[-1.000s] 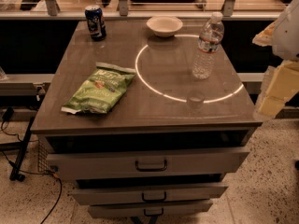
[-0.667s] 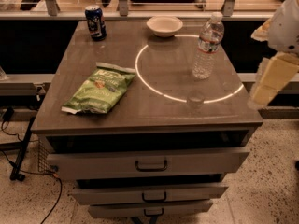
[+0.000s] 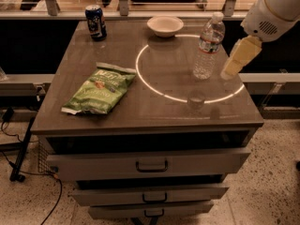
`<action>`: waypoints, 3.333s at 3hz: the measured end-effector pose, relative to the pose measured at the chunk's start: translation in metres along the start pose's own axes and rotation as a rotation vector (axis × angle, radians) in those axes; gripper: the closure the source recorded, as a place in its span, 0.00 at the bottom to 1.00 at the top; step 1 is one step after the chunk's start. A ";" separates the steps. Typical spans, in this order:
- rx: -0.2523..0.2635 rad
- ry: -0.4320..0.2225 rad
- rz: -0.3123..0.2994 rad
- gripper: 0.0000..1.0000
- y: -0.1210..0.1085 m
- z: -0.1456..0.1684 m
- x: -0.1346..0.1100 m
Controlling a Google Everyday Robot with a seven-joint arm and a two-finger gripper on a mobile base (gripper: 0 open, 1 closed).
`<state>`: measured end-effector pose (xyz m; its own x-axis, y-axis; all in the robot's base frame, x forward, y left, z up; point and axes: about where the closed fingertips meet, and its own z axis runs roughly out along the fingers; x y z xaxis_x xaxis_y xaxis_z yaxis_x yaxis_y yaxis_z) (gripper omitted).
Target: Knock water bottle over
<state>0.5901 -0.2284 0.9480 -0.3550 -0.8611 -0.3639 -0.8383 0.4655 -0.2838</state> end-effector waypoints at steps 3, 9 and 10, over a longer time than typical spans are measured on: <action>-0.076 -0.343 -0.015 0.00 -0.019 0.079 -0.103; 0.092 -0.471 -0.103 0.00 -0.095 0.017 -0.155; 0.147 -0.476 -0.043 0.00 -0.121 -0.033 -0.100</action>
Offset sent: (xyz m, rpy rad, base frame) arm 0.0892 0.0699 -0.0402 0.3268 -0.1116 0.0716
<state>0.7138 -0.2056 1.0479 -0.0640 -0.7073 -0.7040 -0.7686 0.4849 -0.4173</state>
